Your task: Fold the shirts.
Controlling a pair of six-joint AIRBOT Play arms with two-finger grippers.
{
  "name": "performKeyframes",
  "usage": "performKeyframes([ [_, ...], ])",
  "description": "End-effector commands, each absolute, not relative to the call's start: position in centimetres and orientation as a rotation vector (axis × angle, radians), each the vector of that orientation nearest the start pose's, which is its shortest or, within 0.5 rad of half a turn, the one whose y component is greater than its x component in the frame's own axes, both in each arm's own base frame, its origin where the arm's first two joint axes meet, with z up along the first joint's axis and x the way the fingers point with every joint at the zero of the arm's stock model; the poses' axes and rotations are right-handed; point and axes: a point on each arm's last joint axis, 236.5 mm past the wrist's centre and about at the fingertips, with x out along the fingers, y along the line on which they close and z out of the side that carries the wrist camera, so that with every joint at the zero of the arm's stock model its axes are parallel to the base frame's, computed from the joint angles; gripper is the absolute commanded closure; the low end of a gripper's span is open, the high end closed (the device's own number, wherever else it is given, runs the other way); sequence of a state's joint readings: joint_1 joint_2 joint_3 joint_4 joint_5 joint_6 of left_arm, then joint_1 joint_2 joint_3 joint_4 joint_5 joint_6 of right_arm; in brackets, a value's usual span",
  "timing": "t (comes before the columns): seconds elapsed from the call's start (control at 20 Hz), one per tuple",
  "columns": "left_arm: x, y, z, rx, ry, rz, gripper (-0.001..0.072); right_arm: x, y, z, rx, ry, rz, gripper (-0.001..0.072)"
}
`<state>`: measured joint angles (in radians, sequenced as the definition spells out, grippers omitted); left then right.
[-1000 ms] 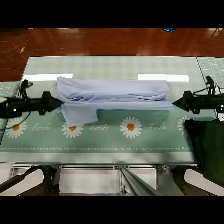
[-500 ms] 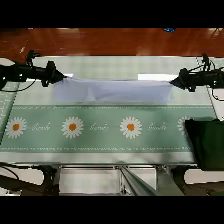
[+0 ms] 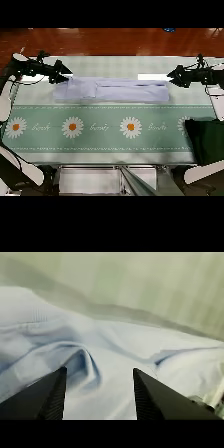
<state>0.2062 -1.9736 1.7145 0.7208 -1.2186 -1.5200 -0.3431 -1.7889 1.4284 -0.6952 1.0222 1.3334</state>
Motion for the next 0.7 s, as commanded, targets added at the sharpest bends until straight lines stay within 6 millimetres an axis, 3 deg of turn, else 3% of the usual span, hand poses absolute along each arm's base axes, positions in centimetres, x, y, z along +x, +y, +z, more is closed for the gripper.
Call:
performKeyframes([
  [0.0,54.5,-1.9,-1.2,-0.925,1.191,-0.268,0.02,51.0,-5.1,-1.3,0.875,1.048,0.173,0.0292],
  [0.15,53.6,4.5,5.6,-0.773,1.034,-0.166,0.02,47.0,-10.3,1.8,0.821,1.062,0.107,0.0293],
  [0.25,51.2,7.6,9.0,-0.556,0.992,-0.056,0.02,44.4,-12.2,1.5,0.791,1.099,0.026,0.0293],
  [0.3,49.8,7.5,10.4,-0.501,0.978,-0.034,0.02,43.6,-12.1,0.7,0.802,1.107,0.003,0.0293],
  [0.45,45.7,2.2,11.3,-0.419,0.912,-0.102,0.02,43.3,-9.1,-3.2,0.941,1.091,-0.017,0.0293],
  [0.65,39.4,-5.6,7.8,-0.365,0.893,-0.198,0.02,44.8,-4.2,-6.6,0.996,1.108,0.003,0.0291],
])
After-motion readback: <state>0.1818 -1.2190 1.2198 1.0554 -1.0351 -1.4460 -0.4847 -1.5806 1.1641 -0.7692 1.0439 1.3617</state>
